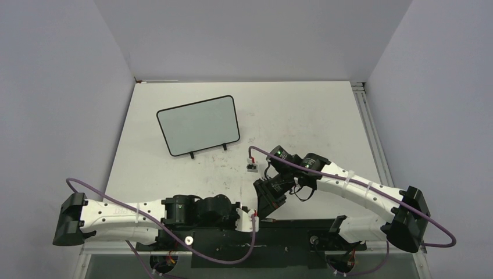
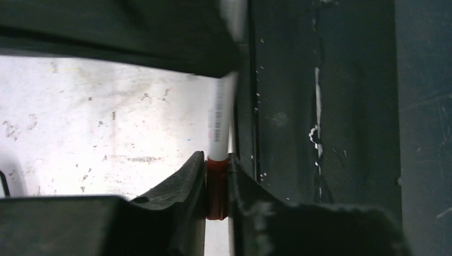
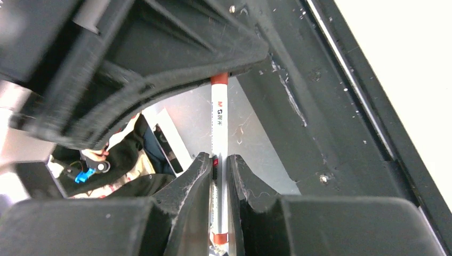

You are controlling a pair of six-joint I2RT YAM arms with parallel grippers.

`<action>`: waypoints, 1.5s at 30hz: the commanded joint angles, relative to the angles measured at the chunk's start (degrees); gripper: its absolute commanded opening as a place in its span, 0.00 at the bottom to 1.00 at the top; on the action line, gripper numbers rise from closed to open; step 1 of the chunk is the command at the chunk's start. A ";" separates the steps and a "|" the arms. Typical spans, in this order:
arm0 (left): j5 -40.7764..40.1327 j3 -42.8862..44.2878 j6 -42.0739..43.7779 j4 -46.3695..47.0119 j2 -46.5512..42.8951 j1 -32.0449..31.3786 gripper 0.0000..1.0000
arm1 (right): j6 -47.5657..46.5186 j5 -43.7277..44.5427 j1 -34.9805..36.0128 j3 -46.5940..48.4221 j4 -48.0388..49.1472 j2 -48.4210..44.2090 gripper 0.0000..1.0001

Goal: Write a sentence on the whiteboard
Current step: Open the whiteboard marker.

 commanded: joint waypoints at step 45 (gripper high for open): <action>26.97 9.34 -6.04 -6.52 4.99 24.36 0.00 | 15.05 5.70 -4.84 -15.68 41.83 -16.75 0.66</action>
